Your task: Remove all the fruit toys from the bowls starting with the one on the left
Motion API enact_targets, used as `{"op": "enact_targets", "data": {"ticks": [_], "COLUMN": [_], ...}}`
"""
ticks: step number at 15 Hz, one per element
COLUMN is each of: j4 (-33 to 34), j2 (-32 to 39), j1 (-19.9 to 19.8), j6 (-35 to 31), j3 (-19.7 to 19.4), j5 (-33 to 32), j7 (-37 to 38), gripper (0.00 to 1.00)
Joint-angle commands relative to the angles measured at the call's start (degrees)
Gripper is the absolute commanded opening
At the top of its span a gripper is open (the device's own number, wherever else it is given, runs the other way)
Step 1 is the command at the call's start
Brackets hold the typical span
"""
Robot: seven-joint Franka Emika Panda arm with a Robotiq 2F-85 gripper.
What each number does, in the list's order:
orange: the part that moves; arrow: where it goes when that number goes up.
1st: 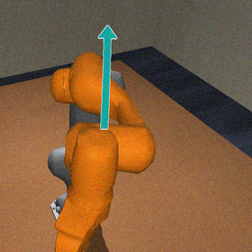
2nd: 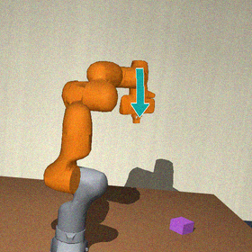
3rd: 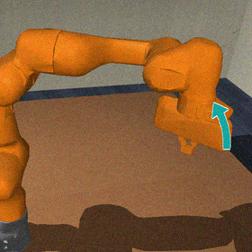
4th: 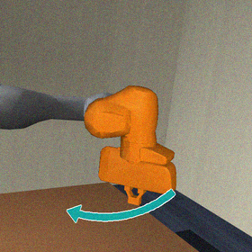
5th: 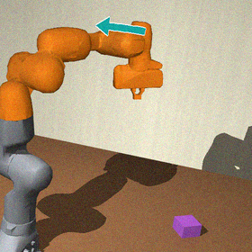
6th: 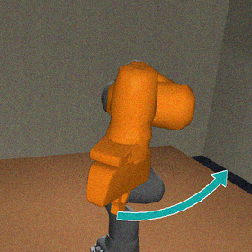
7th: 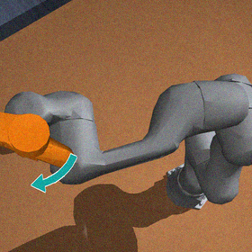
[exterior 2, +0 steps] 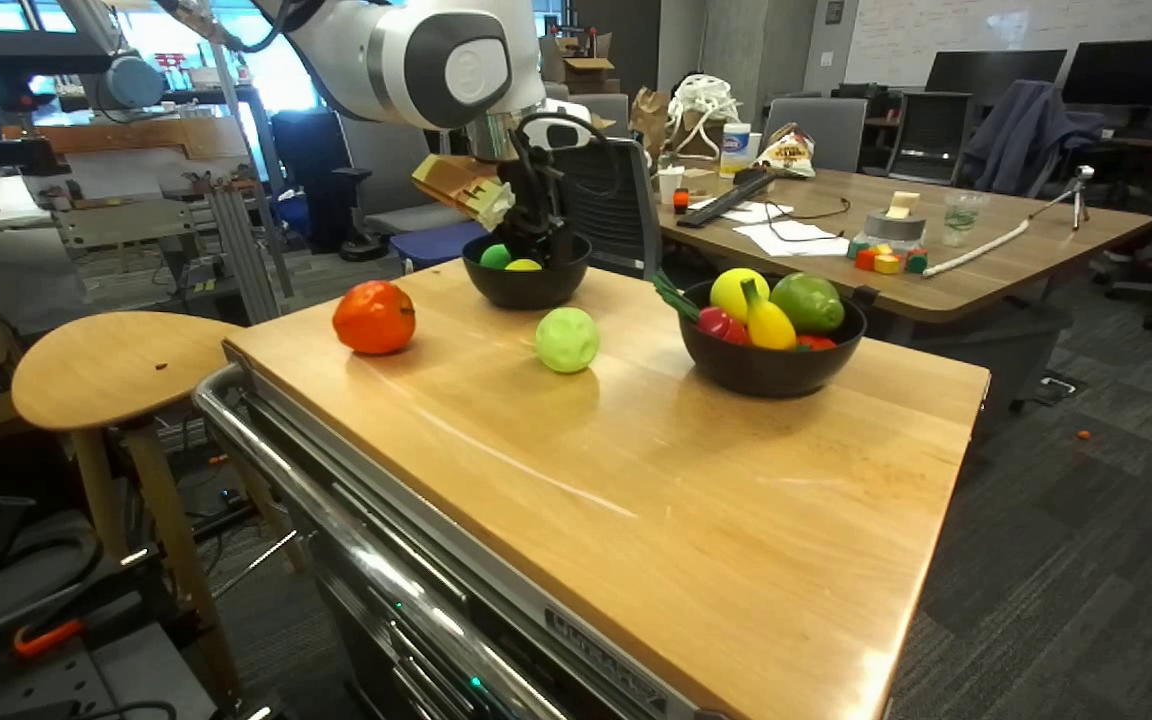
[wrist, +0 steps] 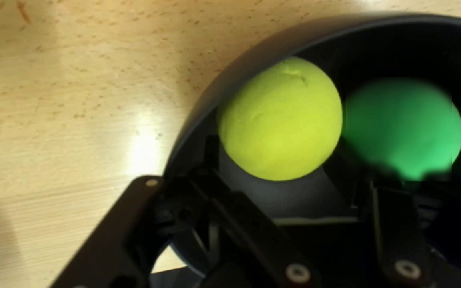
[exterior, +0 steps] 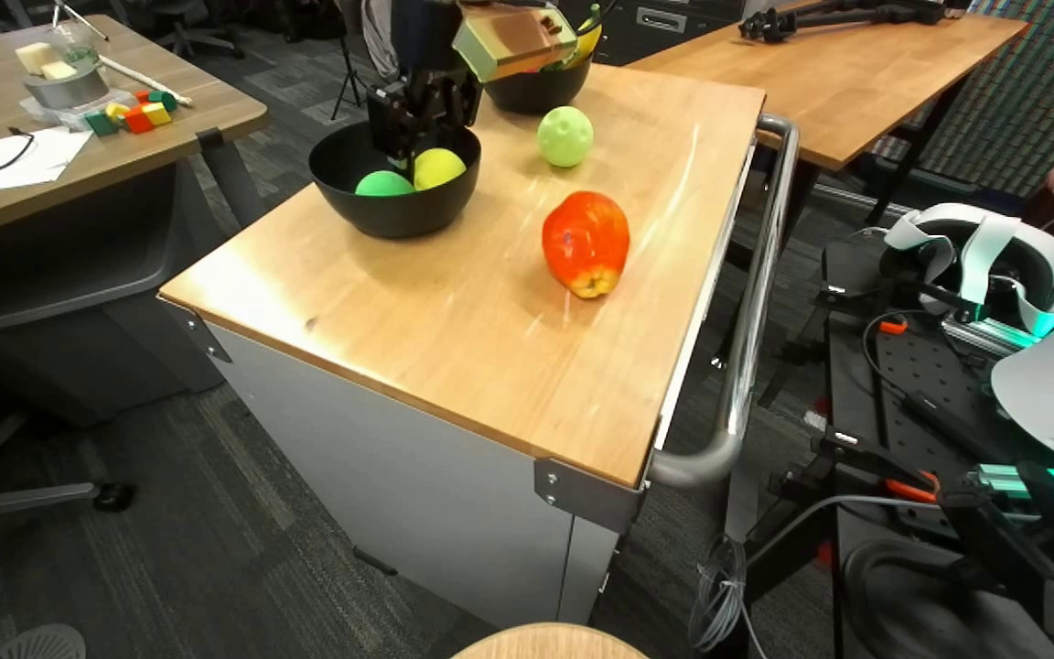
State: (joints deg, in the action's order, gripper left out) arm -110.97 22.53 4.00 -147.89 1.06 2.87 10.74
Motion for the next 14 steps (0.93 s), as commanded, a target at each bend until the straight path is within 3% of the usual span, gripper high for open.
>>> {"op": "enact_targets", "data": {"ticks": [1,5,10,14], "j4": [2.79,3.06,2.74,0.62], "j2": [1.56,1.23,-1.45,-8.62], "j1": [1.13,1.19,0.68,0.30], "j6": [0.32,0.49,0.86,1.16], "j3": [-1.10,-1.01,0.17,2.84], "j5": [-1.05,-0.49,1.67,4.96], "j7": [2.62,4.02,4.61,2.92], "gripper": [0.43,0.21,0.14,0.14]}}
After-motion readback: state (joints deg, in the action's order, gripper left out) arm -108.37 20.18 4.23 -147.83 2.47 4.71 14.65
